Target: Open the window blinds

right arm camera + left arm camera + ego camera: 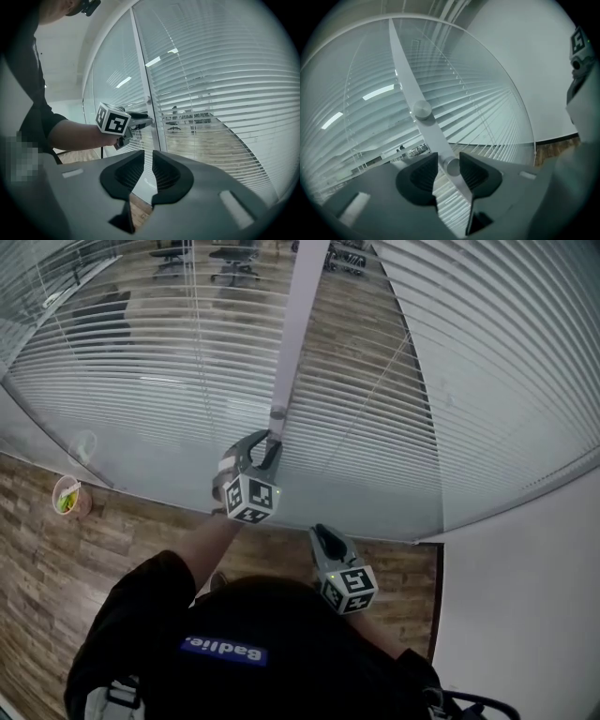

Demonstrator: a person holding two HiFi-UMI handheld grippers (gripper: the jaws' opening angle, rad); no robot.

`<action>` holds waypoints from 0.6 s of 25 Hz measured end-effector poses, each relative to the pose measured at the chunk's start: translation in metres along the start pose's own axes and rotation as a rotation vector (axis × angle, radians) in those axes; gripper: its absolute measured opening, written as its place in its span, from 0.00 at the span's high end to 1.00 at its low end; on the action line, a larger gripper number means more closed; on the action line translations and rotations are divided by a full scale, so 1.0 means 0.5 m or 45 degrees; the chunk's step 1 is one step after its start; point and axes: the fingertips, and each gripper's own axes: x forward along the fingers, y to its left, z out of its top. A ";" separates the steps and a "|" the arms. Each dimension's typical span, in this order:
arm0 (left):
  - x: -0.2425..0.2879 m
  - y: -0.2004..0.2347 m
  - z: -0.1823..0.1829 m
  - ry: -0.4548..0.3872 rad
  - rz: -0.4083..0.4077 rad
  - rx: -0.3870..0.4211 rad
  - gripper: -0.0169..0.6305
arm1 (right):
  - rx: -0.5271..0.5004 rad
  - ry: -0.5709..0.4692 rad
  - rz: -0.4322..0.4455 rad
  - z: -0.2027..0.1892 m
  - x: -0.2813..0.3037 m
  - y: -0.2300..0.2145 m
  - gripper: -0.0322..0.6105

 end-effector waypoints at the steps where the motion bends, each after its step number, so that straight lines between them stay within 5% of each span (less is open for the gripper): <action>1: -0.003 -0.001 -0.007 -0.003 -0.001 0.004 0.75 | 0.001 0.000 0.002 -0.008 0.006 0.003 0.86; 15: -0.079 0.049 -0.064 -0.023 -0.016 -0.027 0.76 | -0.042 0.013 0.031 -0.008 0.070 0.080 0.86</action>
